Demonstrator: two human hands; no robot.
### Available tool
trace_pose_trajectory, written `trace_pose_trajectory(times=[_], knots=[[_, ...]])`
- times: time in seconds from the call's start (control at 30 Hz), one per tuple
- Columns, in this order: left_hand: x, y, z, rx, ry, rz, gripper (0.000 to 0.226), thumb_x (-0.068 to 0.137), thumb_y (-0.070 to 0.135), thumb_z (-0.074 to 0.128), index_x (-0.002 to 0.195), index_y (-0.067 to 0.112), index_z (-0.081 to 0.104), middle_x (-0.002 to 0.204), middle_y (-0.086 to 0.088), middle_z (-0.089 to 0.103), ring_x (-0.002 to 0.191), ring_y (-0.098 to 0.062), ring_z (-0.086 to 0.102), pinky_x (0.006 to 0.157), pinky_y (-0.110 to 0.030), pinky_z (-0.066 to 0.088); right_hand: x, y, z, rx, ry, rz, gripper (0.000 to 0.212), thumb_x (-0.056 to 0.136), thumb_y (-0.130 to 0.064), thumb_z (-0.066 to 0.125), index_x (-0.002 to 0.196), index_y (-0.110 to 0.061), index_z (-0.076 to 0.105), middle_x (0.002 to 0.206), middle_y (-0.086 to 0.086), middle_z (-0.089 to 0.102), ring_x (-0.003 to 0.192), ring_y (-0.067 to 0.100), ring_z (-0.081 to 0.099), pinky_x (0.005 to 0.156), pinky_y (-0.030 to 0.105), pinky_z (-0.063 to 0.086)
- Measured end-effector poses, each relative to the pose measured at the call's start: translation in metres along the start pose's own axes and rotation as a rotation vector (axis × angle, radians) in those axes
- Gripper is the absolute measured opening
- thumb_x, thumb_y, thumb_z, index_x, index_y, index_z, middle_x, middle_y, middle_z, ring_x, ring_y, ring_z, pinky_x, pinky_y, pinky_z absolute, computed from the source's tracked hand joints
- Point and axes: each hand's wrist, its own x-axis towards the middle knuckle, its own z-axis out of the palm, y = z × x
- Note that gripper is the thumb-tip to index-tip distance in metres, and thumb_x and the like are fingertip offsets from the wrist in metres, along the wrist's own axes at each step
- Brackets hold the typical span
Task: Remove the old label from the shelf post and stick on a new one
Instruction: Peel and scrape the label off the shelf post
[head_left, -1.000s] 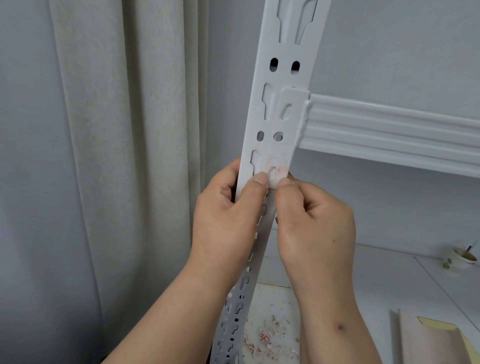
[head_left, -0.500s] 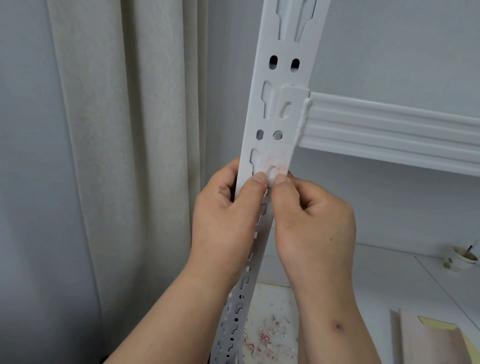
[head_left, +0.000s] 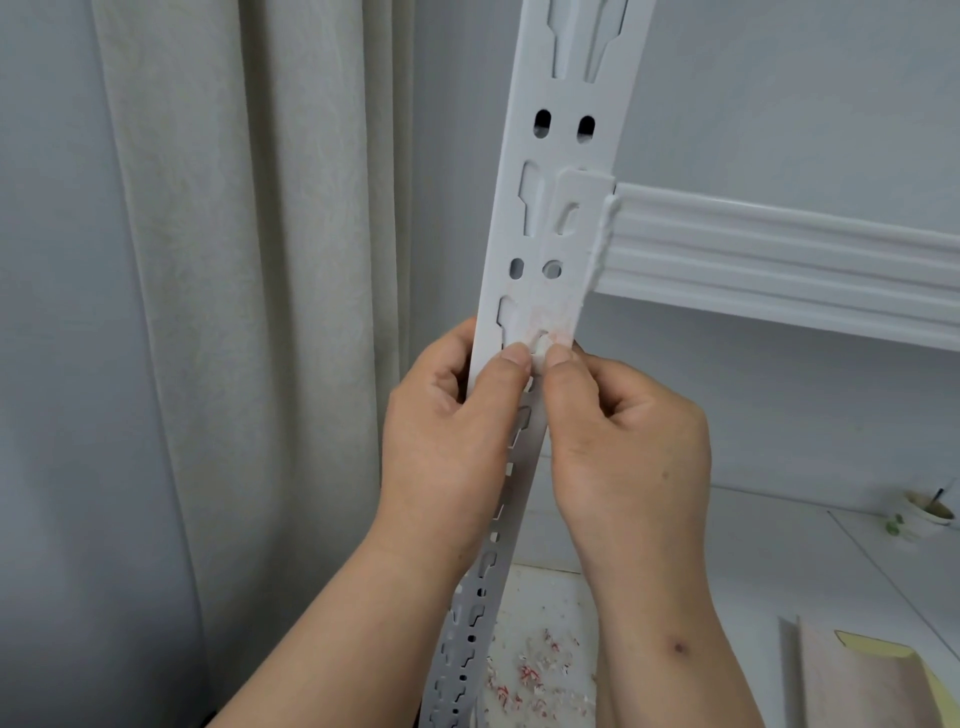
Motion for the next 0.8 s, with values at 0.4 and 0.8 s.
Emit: trace_pose_trajectory(times=[0.4, 0.8], knots=[[-0.0016, 0.0001, 0.0003, 0.010, -0.002, -0.009, 0.026, 0.085, 0.027, 0.058, 0.103, 0.018, 0.074, 0.101, -0.013, 0.076, 0.093, -0.033, 0.070, 0.088, -0.052, 0.056, 0.0027, -0.0020, -0.0009, -0.014, -0.019, -0.006, 0.051, 0.088, -0.038, 0.059, 0.040, -0.026, 0.047, 0.034, -0.008, 0.036, 0.037, 0.011, 0.034, 0.038, 0.014, 0.022], [-0.0021, 0.0003, -0.0005, 0.003, 0.001, -0.006, 0.024, 0.085, 0.026, 0.058, 0.100, 0.018, 0.075, 0.099, -0.014, 0.076, 0.088, -0.026, 0.069, 0.083, -0.044, 0.056, 0.0022, -0.0032, -0.0013, 0.037, -0.026, 0.016, 0.048, 0.089, -0.038, 0.060, 0.044, -0.024, 0.050, 0.034, -0.009, 0.039, 0.037, 0.010, 0.038, 0.039, 0.013, 0.023]])
